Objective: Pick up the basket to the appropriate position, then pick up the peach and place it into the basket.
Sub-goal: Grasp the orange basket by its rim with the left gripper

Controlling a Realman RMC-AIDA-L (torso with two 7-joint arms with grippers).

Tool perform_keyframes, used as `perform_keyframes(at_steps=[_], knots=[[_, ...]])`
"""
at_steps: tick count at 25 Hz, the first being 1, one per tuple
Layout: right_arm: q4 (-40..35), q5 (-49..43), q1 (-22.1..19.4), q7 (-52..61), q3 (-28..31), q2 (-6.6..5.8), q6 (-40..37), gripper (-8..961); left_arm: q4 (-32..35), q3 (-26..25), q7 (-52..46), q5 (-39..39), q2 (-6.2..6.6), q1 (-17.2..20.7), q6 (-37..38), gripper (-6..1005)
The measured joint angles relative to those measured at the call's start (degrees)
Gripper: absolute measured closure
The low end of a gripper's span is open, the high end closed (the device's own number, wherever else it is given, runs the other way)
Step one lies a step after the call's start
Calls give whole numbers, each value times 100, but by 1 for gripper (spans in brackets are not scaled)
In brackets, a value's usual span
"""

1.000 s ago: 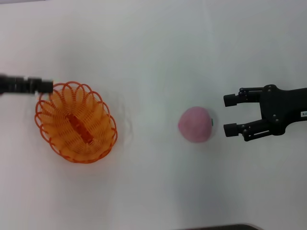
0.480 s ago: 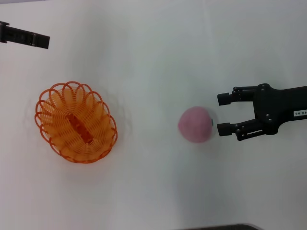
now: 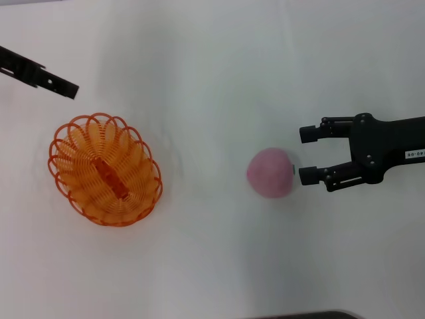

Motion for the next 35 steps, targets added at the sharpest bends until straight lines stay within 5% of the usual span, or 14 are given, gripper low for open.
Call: perform_keyframes(at_steps=[15, 28, 35], knots=[[16, 70, 19, 1, 93, 56, -39, 15, -1376, 632, 29, 656, -99, -322, -952, 208], [11, 78, 48, 1, 92, 71, 19, 14, -1682, 747, 65, 673, -151, -436, -1079, 248], [12, 78, 35, 0, 92, 87, 105, 14, -1681, 748, 73, 674, -159, -447, -1131, 514]])
